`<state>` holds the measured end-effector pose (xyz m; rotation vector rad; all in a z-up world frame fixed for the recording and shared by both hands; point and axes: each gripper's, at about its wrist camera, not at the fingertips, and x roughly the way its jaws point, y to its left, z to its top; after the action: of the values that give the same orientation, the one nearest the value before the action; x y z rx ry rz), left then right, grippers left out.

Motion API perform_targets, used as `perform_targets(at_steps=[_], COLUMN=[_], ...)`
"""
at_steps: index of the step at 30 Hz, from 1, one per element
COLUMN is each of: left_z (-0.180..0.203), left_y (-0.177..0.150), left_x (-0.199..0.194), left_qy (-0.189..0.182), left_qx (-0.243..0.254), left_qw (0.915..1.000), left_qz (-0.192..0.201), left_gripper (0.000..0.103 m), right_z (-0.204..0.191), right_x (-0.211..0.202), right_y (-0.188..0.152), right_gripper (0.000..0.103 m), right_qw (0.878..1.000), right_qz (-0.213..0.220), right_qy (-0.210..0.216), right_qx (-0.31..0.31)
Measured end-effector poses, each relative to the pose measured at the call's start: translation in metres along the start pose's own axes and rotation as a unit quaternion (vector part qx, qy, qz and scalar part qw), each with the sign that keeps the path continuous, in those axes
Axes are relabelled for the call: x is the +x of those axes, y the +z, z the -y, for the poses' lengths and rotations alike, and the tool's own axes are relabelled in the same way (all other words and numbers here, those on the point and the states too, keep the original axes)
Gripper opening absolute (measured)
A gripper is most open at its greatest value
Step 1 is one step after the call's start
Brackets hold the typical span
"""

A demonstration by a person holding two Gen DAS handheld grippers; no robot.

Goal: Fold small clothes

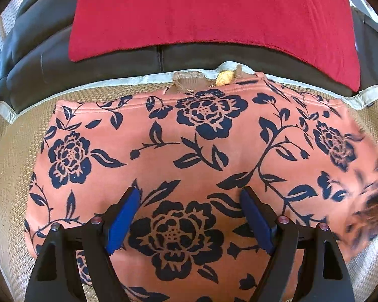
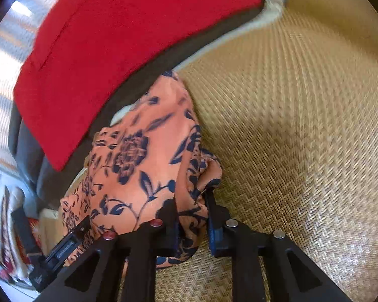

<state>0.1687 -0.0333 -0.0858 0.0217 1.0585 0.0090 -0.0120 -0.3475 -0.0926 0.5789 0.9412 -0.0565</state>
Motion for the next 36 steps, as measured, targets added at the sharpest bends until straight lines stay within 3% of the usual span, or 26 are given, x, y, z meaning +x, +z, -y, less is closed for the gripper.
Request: perform_targets(at_steps=[2, 4, 6, 7, 8, 9, 10, 11, 17, 27, 30, 33, 36], left_z=[-0.003, -0.005, -0.005, -0.005, -0.005, -0.005, -0.006, -0.005, -0.002, -0.006, -0.007, -0.007, -0.005], left_y=[0.0, 0.001, 0.0, 0.0, -0.001, -0.001, -0.001, 0.0, -0.001, 0.0, 0.0, 0.001, 0.002], left_x=[-0.001, 0.0, -0.001, -0.003, -0.005, -0.006, -0.006, -0.005, -0.011, -0.011, -0.01, -0.01, -0.009], left_qy=[0.004, 0.003, 0.002, 0.003, 0.004, 0.007, 0.007, 0.004, 0.001, 0.003, 0.003, 0.003, 0.003], left_qx=[-0.001, -0.009, -0.009, -0.004, 0.0, 0.001, -0.003, -0.006, -0.005, -0.012, -0.013, -0.012, -0.009], left_qw=[1.0, 1.0, 1.0, 1.0, 1.0, 1.0, 1.0, 1.0, 1.0, 0.9999, 0.9999, 0.9999, 0.9999], left_qz=[0.001, -0.001, -0.004, 0.0, 0.004, 0.007, 0.006, 0.003, 0.007, 0.008, 0.005, 0.006, 0.007], left_gripper=[0.082, 0.082, 0.082, 0.082, 0.082, 0.082, 0.082, 0.082, 0.082, 0.082, 0.082, 0.082, 0.082], right_z=[-0.021, -0.023, -0.007, 0.012, 0.021, 0.028, 0.029, 0.03, 0.024, 0.024, 0.026, 0.027, 0.028], right_x=[-0.026, -0.02, 0.014, 0.031, 0.029, 0.02, 0.015, 0.011, 0.013, 0.035, 0.035, 0.035, 0.034], right_y=[0.0, -0.004, -0.007, -0.011, -0.012, -0.012, -0.011, -0.011, -0.02, -0.02, -0.017, -0.013, -0.008], right_gripper=[0.016, 0.022, 0.028, 0.033, 0.035, 0.049, 0.076, 0.08, 0.08, 0.077, 0.07, 0.051, 0.048], right_qw=[0.999, 0.998, 0.998, 0.998, 0.998, 0.998, 0.997, 0.997, 0.991, 0.986, 0.986, 0.986, 0.989], right_qz=[0.037, 0.036, -0.013, -0.057, -0.049, -0.028, -0.021, -0.012, -0.029, -0.04, -0.035, -0.034, -0.034], right_qy=[-0.002, -0.025, -0.044, -0.02, 0.007, 0.033, 0.035, 0.038, 0.096, 0.101, 0.094, 0.092, 0.081], right_qx=[-0.038, -0.054, -0.045, 0.004, 0.03, 0.051, 0.059, 0.066, 0.094, 0.129, 0.133, 0.133, 0.12])
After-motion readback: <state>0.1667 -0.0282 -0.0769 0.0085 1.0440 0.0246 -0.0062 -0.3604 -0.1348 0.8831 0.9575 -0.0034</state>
